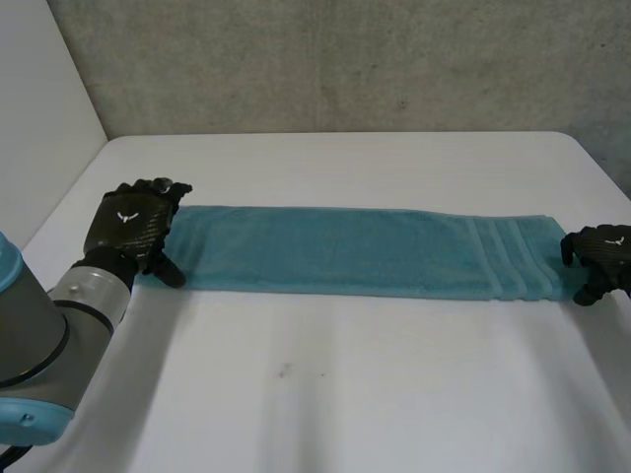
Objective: Fold the laundry
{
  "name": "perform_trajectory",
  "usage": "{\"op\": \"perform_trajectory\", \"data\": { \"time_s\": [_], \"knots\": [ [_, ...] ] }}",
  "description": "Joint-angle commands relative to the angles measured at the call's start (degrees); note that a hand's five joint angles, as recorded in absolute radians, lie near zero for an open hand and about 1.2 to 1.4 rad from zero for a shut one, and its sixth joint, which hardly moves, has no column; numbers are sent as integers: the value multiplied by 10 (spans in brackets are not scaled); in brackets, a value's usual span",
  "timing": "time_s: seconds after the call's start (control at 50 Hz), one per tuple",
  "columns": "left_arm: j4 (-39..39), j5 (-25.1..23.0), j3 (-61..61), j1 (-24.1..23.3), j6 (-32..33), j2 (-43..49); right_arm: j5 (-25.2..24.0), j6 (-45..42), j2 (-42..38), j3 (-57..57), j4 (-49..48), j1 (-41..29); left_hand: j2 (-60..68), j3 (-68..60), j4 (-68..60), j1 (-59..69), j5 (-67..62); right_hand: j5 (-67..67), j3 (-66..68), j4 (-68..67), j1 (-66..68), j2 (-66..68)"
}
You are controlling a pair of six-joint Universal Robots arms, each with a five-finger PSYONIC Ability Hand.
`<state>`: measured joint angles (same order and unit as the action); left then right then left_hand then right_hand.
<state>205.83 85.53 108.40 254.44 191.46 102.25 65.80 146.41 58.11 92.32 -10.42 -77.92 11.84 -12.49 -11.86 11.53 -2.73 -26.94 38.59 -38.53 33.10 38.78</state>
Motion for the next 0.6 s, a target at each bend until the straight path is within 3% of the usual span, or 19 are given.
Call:
{"op": "perform_trajectory", "data": {
  "time_s": [0.02, 0.1, 0.2, 0.3, 0.42, 0.54, 0.58, 0.6],
  "knots": [
    [0, -1, 7, -2, 0, 0, 5, -2, -16, -19, -8, 0, -18, 25, 19, -15, 27, -429, 413, -413, 468, 411],
    [0, -1, 8, -2, 1, -1, 22, 1, -18, -30, -20, 7, -18, 25, 19, -15, 27, -431, 414, -415, 469, 412],
    [0, 0, 9, -3, 1, -2, 126, -11, -19, -61, -39, 56, -18, 25, 19, -15, 27, -431, 414, -415, 469, 412],
    [0, 1, 9, -1, 1, -5, 189, -48, -36, -118, -27, 86, -18, 25, 19, -15, 27, -431, 414, -415, 469, 412],
    [0, 2, 9, 0, 1, -5, 198, -80, -34, -141, -18, 91, -18, 25, 19, -15, 27, -431, 414, -415, 469, 412],
    [0, 2, 8, 2, 1, -5, 186, -24, 2, -163, -23, -27, -18, 25, 19, -15, 27, -431, 414, -415, 469, 412],
    [0, 2, 8, 4, 1, -5, 184, -2, 15, -175, -24, -104, -18, 25, 19, -15, 27, -431, 414, -415, 469, 412],
    [0, 2, 8, 4, 1, -5, 184, -2, 15, -175, -24, -104, -18, 25, 19, -15, 27, -431, 414, -415, 469, 412]
  ]
}}
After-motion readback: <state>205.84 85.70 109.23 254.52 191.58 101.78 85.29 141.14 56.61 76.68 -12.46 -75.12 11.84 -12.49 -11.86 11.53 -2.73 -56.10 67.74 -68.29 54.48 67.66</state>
